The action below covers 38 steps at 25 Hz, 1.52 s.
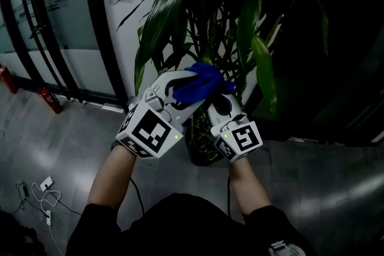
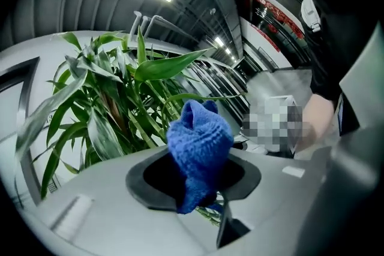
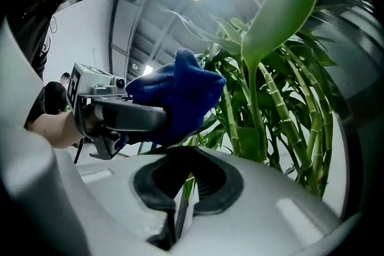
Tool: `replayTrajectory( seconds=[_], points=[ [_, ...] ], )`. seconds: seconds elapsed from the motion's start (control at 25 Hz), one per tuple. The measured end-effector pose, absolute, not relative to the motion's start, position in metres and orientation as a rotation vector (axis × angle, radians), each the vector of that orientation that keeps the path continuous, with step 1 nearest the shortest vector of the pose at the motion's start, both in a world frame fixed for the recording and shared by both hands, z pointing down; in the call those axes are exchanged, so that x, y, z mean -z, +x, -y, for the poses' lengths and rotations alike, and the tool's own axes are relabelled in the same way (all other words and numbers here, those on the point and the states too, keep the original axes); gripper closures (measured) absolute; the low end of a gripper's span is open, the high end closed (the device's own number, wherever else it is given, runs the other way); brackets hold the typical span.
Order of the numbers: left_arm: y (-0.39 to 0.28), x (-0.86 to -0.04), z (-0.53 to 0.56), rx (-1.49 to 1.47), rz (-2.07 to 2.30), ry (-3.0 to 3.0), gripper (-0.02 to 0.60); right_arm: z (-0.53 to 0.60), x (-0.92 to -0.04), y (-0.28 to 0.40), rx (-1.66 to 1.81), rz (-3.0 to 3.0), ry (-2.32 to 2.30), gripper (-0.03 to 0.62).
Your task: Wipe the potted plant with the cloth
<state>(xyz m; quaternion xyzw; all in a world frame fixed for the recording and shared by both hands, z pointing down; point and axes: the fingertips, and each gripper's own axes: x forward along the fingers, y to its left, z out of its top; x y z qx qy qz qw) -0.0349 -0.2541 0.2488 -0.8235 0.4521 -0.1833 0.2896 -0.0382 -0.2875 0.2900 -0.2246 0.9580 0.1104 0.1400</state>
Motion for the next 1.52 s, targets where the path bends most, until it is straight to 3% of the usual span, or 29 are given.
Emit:
replayTrajectory(
  seconds=[0.68, 1.52],
  points=[
    [-0.031, -0.276, 0.224, 0.414, -1.209, -2.347, 0.430, 0.276, -0.302, -0.036, -0.277, -2.779, -0.665, 0.591],
    [-0.072, -0.318, 0.209, 0.048, -1.410, -2.605, 0.430, 0.269, -0.328, -0.038, -0.221, -2.824, -0.641, 0.591]
  ],
)
